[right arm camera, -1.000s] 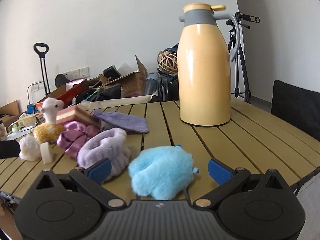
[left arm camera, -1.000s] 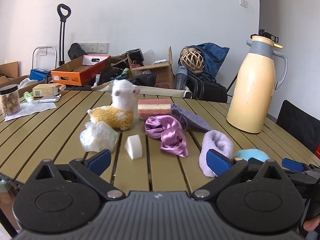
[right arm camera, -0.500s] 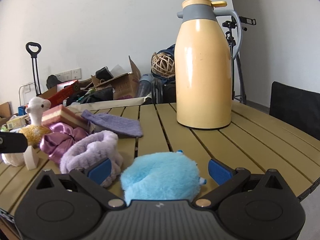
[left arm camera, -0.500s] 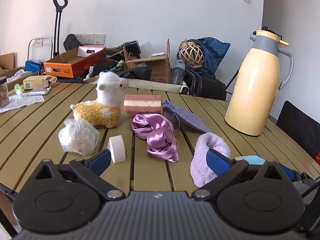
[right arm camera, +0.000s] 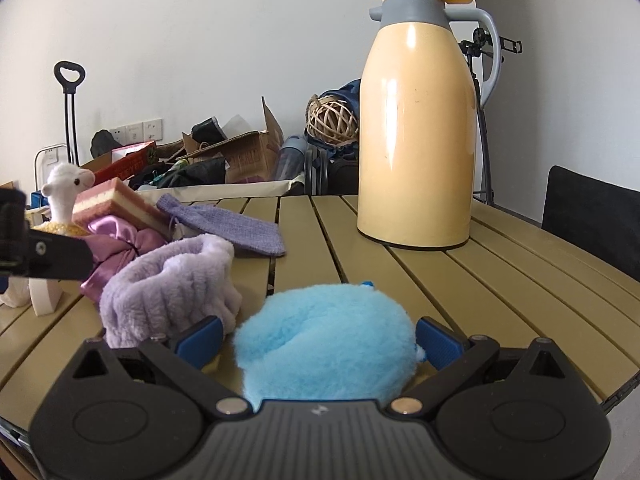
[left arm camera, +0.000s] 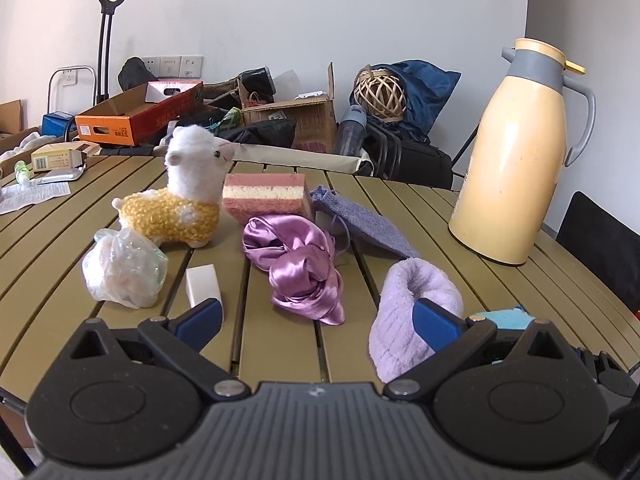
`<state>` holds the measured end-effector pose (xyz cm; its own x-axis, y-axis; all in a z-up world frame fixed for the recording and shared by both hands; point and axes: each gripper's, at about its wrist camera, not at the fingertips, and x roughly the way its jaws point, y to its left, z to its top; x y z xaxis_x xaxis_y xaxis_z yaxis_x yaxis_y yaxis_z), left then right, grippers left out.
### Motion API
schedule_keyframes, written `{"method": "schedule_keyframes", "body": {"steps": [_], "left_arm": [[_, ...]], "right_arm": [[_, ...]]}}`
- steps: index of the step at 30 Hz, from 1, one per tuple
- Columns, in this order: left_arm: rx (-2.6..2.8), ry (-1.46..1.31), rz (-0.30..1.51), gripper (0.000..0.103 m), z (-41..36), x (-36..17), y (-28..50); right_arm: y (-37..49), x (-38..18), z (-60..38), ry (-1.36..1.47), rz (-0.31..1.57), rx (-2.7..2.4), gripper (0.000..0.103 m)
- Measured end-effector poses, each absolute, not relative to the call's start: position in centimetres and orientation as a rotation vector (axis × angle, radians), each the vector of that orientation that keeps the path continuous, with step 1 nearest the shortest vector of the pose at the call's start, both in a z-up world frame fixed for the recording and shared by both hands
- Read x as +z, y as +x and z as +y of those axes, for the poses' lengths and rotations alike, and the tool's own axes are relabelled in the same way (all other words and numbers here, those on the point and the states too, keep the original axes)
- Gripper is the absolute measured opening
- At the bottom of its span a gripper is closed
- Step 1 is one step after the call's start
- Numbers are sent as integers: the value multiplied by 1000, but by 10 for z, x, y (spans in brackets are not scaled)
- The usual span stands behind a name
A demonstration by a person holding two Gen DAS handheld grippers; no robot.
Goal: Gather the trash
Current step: 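Move right tool to the light blue plush while left tool approaches the lavender headband, then close right gripper on blue plush while left gripper closes on lavender headband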
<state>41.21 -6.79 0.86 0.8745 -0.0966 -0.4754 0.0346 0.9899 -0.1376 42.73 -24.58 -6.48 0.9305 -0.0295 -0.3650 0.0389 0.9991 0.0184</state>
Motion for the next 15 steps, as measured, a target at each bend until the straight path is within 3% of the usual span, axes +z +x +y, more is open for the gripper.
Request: {"method": "schedule_keyframes", "body": {"steps": [6,15], "left_arm": [[-69,-135,508,103,-73,7,421],[-67,-150,484,103,-89,6,428]], "right_arm": [[429,-67,-252,32,378,-41,82],[416,-61,-274,64,336,-79,81]]}}
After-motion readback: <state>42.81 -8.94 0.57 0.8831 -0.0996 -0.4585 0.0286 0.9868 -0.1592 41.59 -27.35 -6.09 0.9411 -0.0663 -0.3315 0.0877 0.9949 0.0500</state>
